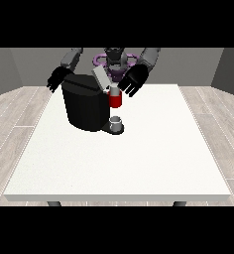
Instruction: Insert the coffee pod into the coffee machine and close the lid
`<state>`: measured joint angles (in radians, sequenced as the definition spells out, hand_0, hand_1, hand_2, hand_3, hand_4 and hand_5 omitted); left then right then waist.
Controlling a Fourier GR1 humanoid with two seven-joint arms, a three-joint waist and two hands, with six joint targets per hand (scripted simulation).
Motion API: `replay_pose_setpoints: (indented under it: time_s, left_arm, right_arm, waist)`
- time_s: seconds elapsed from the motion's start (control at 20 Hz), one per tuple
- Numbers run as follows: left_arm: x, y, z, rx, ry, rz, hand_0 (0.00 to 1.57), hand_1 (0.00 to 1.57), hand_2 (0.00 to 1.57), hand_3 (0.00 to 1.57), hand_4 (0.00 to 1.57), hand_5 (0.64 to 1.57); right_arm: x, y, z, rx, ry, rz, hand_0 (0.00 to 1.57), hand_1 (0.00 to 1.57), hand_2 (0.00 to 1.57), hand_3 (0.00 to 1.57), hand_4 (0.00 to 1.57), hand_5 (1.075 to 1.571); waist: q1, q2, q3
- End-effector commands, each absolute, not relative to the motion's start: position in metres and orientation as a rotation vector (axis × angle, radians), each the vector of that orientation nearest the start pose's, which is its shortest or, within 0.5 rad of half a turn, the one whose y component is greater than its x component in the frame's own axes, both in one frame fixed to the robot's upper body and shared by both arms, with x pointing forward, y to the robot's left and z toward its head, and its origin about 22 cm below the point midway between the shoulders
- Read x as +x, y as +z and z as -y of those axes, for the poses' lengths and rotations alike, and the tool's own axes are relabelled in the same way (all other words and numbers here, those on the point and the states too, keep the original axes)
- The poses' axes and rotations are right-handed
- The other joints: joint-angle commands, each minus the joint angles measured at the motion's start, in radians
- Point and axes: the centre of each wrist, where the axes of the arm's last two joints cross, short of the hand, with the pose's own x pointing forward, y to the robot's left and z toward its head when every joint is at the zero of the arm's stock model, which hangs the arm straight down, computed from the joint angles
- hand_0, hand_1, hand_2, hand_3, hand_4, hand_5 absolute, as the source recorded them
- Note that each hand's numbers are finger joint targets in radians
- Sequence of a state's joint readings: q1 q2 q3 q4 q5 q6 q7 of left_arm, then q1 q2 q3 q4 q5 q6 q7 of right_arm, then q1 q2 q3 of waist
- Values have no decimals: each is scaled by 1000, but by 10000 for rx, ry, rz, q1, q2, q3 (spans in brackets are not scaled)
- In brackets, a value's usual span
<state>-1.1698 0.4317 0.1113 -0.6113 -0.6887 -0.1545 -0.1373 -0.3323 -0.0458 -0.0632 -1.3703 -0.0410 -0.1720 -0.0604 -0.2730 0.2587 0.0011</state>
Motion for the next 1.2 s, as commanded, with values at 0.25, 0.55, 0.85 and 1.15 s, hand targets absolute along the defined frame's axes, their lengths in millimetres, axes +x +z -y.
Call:
replay_pose_setpoints:
  time_s: [0.25,0.55,0.85,1.15]
  left_arm:
    - [464,230,-257,7382,-9648,16536,912,912,1022,865,363,1571]
    - [462,205,-254,7514,-11004,15733,0,0,0,0,0,1571]
    - [461,226,-269,7518,-10728,15905,0,0,0,0,0,1571]
    - [460,215,-268,7540,-10818,16013,0,0,0,0,0,1571]
  right_arm:
    - [320,39,223,-807,-629,17054,0,0,0,0,411,1571]
    - [319,41,209,-893,-905,17154,0,0,0,0,360,1571]
    - [312,26,210,-974,-821,16943,0,0,0,0,378,1571]
    - [319,39,233,-918,-1119,17083,0,0,0,0,381,1571]
  waist:
    - [-131,-14,-9]
    - [-51,-167,-11]
    - [4,-324,-11]
    - [243,-415,-9]
